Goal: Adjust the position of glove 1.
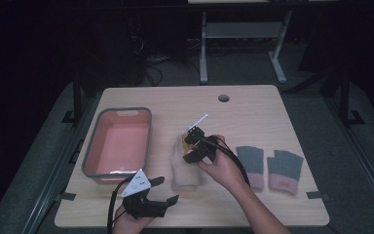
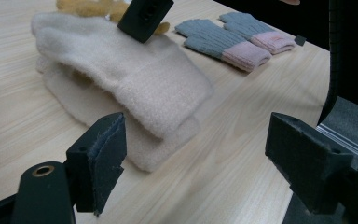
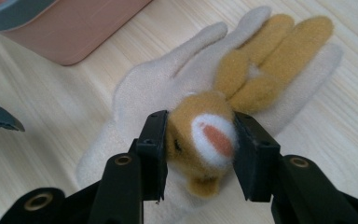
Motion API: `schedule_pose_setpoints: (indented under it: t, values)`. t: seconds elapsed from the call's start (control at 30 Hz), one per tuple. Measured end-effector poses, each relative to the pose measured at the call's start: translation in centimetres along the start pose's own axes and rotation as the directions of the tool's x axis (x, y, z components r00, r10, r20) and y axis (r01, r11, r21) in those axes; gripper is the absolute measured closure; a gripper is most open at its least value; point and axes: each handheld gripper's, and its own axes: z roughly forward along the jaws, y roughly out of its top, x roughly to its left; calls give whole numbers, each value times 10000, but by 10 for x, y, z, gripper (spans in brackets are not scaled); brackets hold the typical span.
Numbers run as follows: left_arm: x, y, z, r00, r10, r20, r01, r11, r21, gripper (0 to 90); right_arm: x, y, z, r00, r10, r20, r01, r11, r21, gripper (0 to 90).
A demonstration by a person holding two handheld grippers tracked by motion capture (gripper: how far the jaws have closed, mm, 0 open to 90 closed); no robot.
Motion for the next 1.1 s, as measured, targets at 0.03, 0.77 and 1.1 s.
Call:
schedule_pose_setpoints:
  t: [0.03, 0.77, 1.1]
  values:
    - [0, 0, 0, 10000, -1, -4, 1, 10000, 26, 205, 0, 0, 1, 10000, 17, -48, -18, 10000, -14, 584]
    - [2, 0, 2, 10000, -34, -63, 35, 9999, 121, 205, -1, -11, 31, 9981, 611, -84, -607, 9975, 354, 578]
    - [1, -1, 3, 9999, -97, -61, 98, 9997, 228, 205, -4, -18, 39, 9974, 694, -198, -683, 9963, 529, 547]
